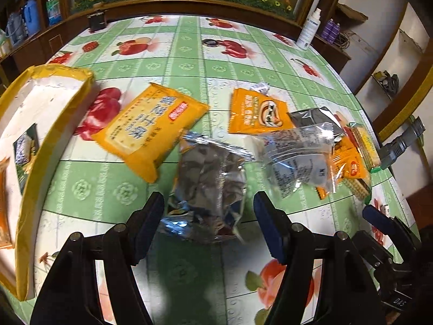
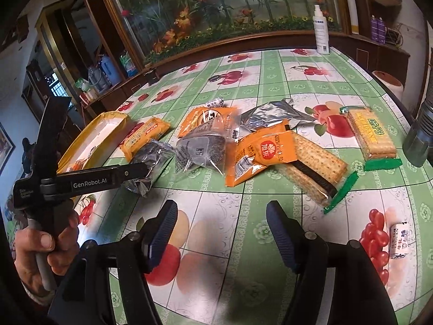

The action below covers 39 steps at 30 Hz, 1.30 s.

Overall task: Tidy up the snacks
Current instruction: 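Grasp the silver foil bag with left tool while right tool grasps a clear bag, then carry the foil bag and clear bag over the tray and release them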

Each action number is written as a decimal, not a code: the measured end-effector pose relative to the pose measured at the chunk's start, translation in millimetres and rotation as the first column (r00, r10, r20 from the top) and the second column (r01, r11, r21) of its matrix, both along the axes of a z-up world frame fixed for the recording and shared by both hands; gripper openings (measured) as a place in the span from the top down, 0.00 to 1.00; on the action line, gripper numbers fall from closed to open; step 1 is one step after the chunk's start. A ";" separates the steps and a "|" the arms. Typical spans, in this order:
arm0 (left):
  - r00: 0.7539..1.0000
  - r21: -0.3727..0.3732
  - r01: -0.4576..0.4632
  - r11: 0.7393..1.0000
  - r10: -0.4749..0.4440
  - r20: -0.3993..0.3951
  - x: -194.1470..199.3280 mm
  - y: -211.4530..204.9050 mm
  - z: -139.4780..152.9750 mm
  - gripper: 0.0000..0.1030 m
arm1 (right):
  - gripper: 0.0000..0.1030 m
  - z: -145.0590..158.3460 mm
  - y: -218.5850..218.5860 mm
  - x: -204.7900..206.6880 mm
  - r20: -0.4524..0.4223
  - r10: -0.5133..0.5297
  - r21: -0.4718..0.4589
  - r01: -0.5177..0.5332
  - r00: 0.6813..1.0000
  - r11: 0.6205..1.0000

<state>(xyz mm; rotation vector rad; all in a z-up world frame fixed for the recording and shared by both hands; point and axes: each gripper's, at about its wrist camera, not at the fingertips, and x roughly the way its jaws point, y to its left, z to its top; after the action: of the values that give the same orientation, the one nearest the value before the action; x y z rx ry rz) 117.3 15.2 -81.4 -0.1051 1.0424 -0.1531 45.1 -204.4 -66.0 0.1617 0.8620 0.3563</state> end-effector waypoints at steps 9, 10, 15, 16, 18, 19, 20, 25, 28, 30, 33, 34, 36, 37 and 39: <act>1.000 0.126 0.010 0.992 -0.012 0.012 11.6 -13.5 -13.0 0.39 | 0.27 9.4 17.9 27.8 0.031 0.083 -0.014 -0.082 0.996 0.997; 1.000 0.128 0.013 0.992 -0.016 0.020 10.4 -12.3 -12.7 0.41 | 0.26 12.2 22.4 30.9 0.049 0.120 -0.021 -0.119 0.992 0.993; 0.999 0.108 0.031 0.994 -0.032 0.016 -0.2 -0.4 -11.5 0.43 | 0.17 26.8 56.1 48.9 0.134 0.369 -0.154 -0.348 0.920 0.925; 0.999 0.104 0.033 0.994 -0.034 0.014 -3.3 1.6 -11.4 0.43 | 0.17 27.3 61.8 53.1 0.135 0.399 -0.179 -0.373 0.907 0.910; 0.999 0.094 0.036 0.995 -0.037 0.009 -10.5 6.7 -10.6 0.43 | 0.16 26.5 73.6 66.5 0.125 0.453 -0.229 -0.418 0.883 0.879; 0.999 0.088 0.038 0.995 -0.039 0.006 -13.5 8.8 -10.2 0.43 | 0.16 25.5 77.0 73.6 0.118 0.470 -0.249 -0.432 0.875 0.867; 0.999 0.079 0.042 0.996 -0.042 0.003 -16.7 11.3 -9.5 0.43 | 0.15 23.6 80.8 82.5 0.105 0.493 -0.268 -0.453 0.864 0.850; 0.999 0.066 0.034 0.997 -0.035 0.012 -27.6 22.9 -3.0 0.43 | 0.10 -1.7 89.0 110.0 -0.048 0.592 -0.274 -0.581 0.804 0.767; 0.999 0.057 0.027 0.998 -0.028 0.019 -30.0 29.1 0.2 0.43 | 0.10 -15.5 89.0 106.9 -0.116 0.607 -0.263 -0.613 0.786 0.745; 1.000 0.051 0.020 0.998 -0.021 0.024 -30.3 32.3 1.8 0.43 | 0.13 -22.4 88.9 98.5 -0.131 0.604 -0.253 -0.616 0.786 0.746; 0.999 0.060 0.011 0.998 -0.014 0.037 -32.7 34.5 4.2 0.43 | 0.28 -29.3 86.5 88.4 -0.106 0.549 -0.275 -0.555 0.829 0.785; 0.999 0.068 0.008 0.998 -0.011 0.043 -34.3 34.9 5.1 0.43 | 0.30 -28.9 85.2 87.3 -0.101 0.536 -0.265 -0.542 0.838 0.798; 0.999 0.075 -0.003 0.997 -0.001 0.053 -38.0 37.0 7.4 0.43 | 0.41 -24.8 81.0 83.9 -0.080 0.508 -0.225 -0.512 0.858 0.829; 0.998 0.072 -0.007 0.997 0.003 0.057 -40.0 38.8 8.7 0.43 | 0.44 -21.9 80.3 81.0 -0.067 0.500 -0.212 -0.502 0.864 0.839; 0.997 0.074 -0.021 0.997 0.016 0.069 -44.7 42.0 12.6 0.43 | 0.57 -14.3 80.4 72.1 -0.042 0.475 -0.200 -0.474 0.879 0.858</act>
<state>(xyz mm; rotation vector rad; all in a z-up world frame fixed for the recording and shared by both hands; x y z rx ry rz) 72.6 57.2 -68.8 -0.0414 0.9771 -0.1005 117.2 -124.0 -80.3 -0.2534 0.9199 0.7272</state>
